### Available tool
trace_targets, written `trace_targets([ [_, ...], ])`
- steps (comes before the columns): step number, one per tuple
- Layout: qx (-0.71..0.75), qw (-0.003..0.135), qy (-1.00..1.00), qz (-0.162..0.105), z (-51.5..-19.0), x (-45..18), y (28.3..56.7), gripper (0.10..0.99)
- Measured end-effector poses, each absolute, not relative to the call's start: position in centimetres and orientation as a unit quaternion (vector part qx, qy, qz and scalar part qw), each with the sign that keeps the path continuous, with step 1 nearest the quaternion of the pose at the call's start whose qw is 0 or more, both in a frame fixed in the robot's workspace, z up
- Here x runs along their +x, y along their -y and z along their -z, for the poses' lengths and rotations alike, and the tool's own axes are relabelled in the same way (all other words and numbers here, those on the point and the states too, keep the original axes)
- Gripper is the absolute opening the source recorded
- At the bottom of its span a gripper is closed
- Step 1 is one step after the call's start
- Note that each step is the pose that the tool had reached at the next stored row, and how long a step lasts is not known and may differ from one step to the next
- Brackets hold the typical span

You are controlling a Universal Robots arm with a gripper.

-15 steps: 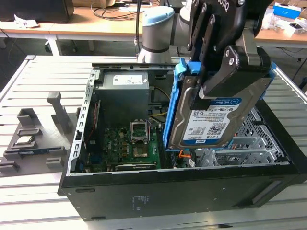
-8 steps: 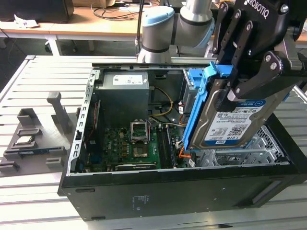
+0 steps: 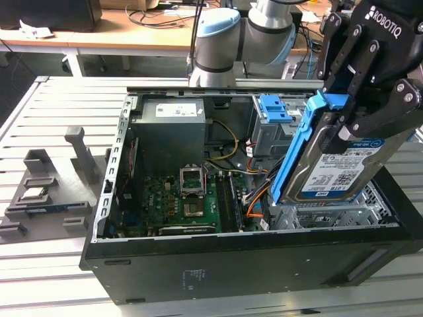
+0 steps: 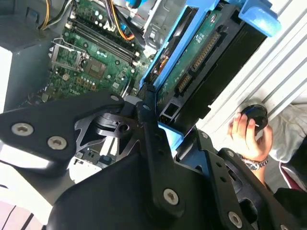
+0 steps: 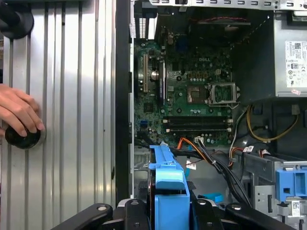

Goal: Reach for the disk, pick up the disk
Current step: 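Pick up the disk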

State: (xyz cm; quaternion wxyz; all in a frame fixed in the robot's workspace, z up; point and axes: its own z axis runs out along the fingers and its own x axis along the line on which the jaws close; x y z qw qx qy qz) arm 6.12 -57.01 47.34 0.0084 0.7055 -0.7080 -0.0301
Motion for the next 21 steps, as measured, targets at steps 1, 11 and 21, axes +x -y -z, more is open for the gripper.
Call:
trace_targets([
  [1,0.706,0.009,0.708,0.031,-47.1,6.6,56.7,0.369],
  [11,0.705,0.011,0.708,0.033,-45.7,10.1,54.7,0.369],
  [21,0.705,0.012,0.708,0.033,-45.3,10.5,54.3,0.369],
])
